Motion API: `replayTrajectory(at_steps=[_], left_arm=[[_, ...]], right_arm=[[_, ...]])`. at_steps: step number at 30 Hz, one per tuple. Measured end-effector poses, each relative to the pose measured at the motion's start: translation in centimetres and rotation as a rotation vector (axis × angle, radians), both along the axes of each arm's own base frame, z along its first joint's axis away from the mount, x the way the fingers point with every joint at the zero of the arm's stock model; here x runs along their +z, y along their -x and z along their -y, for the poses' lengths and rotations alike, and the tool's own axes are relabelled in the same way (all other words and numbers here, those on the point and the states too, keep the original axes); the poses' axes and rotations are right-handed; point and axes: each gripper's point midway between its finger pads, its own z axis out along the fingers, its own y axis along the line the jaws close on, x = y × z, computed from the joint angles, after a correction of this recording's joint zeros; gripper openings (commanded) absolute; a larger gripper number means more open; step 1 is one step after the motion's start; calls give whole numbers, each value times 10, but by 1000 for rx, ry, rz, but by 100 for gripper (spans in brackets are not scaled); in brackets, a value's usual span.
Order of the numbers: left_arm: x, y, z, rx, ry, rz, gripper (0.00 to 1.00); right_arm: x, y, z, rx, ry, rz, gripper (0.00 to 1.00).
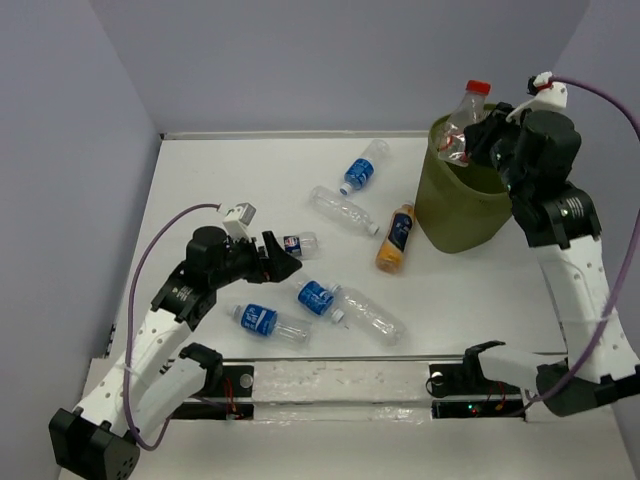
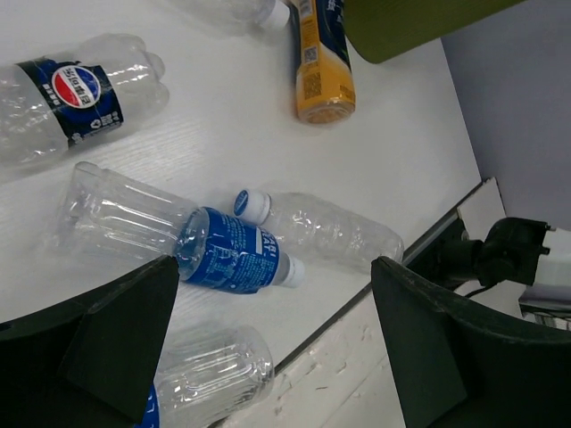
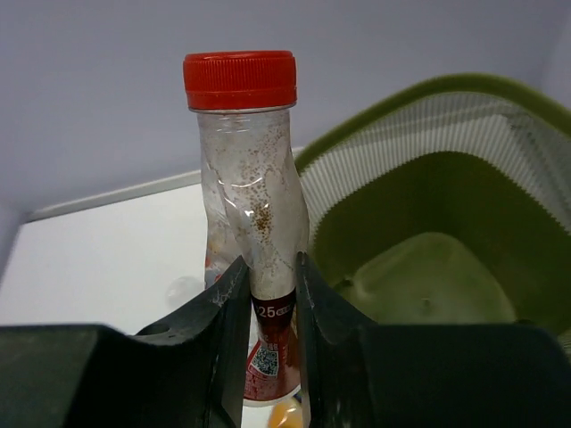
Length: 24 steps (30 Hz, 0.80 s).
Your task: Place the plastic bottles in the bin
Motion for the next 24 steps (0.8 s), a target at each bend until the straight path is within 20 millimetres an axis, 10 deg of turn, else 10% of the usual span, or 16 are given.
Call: replayTrajectory(at_steps=[4, 6, 8, 9, 13, 19, 24], left_arm=[[-1, 8, 10, -34, -8, 1, 99], [-3, 6, 8, -20, -26, -1, 99], [-3, 2, 6, 0, -44, 0, 99], [-3, 0, 4, 13, -56, 2, 99], [1, -8, -7, 73, -102, 24, 99], [1, -12, -20, 141, -140, 25, 99], [-9, -7, -27, 188, -157, -37, 99]], right_arm=[[-42, -50, 59, -209, 82, -114, 0], [-62, -65, 88, -305, 124, -173, 34], [-68, -67, 98, -344, 145, -192, 90], [-68, -67, 101, -355, 161, -193, 99], [-55, -59, 99, -342, 166, -160, 98], [-22, -21, 41, -47, 92, -37, 90], [-95, 56, -104, 536, 89, -144, 93]])
